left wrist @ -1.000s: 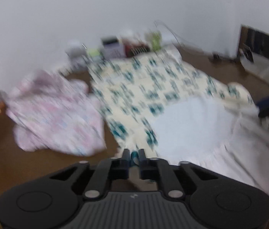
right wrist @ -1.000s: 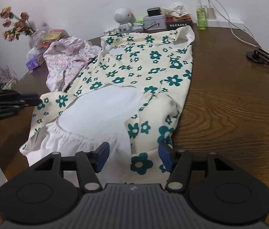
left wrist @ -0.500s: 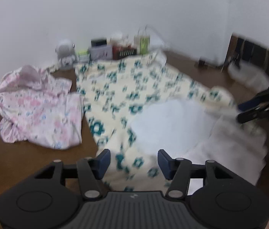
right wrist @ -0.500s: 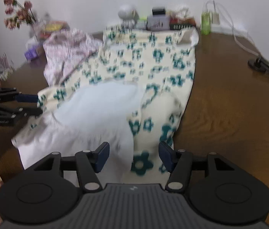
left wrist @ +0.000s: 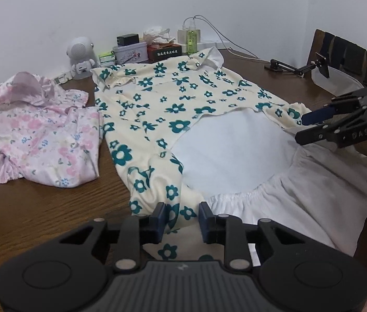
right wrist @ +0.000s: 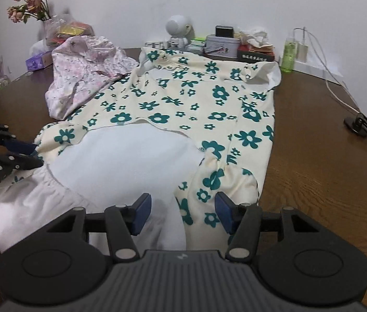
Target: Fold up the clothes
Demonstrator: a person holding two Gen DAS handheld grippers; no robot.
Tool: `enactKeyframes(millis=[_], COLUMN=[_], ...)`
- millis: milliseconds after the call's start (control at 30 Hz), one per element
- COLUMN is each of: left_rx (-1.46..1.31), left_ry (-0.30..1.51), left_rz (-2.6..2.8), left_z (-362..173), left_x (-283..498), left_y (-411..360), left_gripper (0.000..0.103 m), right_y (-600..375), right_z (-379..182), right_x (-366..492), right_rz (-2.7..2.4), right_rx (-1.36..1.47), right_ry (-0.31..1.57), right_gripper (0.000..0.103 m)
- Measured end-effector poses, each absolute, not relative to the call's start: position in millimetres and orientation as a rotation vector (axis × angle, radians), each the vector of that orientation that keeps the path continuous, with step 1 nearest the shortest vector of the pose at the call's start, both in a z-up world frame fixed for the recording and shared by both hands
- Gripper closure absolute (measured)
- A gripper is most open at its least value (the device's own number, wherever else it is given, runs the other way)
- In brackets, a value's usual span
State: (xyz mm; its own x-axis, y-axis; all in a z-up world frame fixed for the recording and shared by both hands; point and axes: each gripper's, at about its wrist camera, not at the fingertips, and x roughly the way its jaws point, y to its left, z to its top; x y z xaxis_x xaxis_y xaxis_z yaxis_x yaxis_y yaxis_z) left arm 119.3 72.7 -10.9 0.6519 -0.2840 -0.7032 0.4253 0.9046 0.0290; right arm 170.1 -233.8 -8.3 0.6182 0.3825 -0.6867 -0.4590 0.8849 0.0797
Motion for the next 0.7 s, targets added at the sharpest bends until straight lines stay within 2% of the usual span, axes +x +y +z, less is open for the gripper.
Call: enactKeyframes(millis=[33,100,133,167,200,333,433,567,633,700], left_rx=[0.179,0.132,0.108,0.091,0.077,0.048,0.037,0.023,0.016,0.017], left_ry=[0.744,0.708,0.693,0.69,0.701,0.752,0.778,0.812,0.829,0.839], left_rz=[-0.403,-0.391,-0.374,-0.355,-0.332,-0.291,-0.287,-0.282,-0.279,-0.278], left_z=[-4,12,18,22,23,12,1,-14,-22,-27], left_x=[117,113,110,108,108,112,116,121,124,126], left_y=[77,86,92,96,100,106,106,106,106,105], left_gripper=[0.065,0.038,0.032,0.028,0.028,0.028,0.035,0.046,0.046,0.047], right_y=[-237,-242,-242,-240,-234,-184,-126,-50,-23,-2], right_z=[6,38,58,78,101,163,177,147,118,91], right_x=[175,188,195,204,216,278,339,416,443,459], right_rz=[0.508,0.551,0.569,0.582,0.599,0.619,0.604,0.517,0.469,0.442], right_rx=[-0.081,-0.035,-0.018,-0.008,-0.007,-0.038,-0.08,-0.145,-0.168,-0.181], right_ry=[0.764,0.754,0.739,0.725,0.712,0.701,0.758,0.856,0.923,0.967], right_gripper=[0.047,0.046,0.044,0.037,0.03,0.023,0.021,0.021,0.022,0.028])
